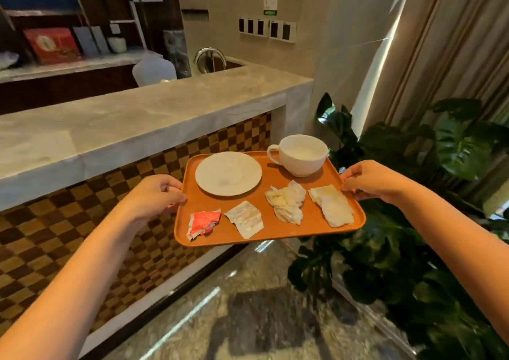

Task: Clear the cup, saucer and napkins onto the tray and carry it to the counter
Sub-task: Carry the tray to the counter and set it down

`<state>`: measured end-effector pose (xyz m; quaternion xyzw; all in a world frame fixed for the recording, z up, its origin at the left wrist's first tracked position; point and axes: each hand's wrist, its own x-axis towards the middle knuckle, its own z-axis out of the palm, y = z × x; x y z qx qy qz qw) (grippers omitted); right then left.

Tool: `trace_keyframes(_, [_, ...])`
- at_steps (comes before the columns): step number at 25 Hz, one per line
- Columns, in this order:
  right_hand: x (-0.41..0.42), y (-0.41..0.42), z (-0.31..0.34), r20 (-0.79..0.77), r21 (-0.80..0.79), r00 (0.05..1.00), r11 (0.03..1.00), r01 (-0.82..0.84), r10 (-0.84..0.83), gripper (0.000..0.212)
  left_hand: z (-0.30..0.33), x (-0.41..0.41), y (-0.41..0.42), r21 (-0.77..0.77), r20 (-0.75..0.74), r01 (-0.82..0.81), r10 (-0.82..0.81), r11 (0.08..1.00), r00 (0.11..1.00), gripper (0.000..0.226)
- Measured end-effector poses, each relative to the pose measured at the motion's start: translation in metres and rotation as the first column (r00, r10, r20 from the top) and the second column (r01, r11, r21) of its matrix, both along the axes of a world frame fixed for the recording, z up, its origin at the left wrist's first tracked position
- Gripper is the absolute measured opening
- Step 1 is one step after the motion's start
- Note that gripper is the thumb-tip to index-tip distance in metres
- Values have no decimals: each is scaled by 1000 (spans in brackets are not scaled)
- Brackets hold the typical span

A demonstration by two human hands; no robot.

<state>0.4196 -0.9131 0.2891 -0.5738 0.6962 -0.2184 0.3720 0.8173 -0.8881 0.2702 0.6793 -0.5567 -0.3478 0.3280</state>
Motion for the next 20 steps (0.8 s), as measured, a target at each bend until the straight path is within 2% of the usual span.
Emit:
trace_keyframes(7, [35,-155,2,-27,-1,995,996,-94,93,11,5,31,-127,16,-80,-62,63,998,995,11])
trace_keyframes(10, [43,-229,7,-20,-17,985,985,-172,172,13,10,37,-176,-14,-98,-92,91,996,991,12])
trace_keyframes(14, [61,-337,25,-77,-30,963,965,-261,258,20,18,38,-242,-56,-103,-204,198,977,975,12])
trace_keyframes(20, [97,-467,37,-80,-44,938,939,-342,338,14,30,50,-332,-62,-76,-337,332,940,940,13])
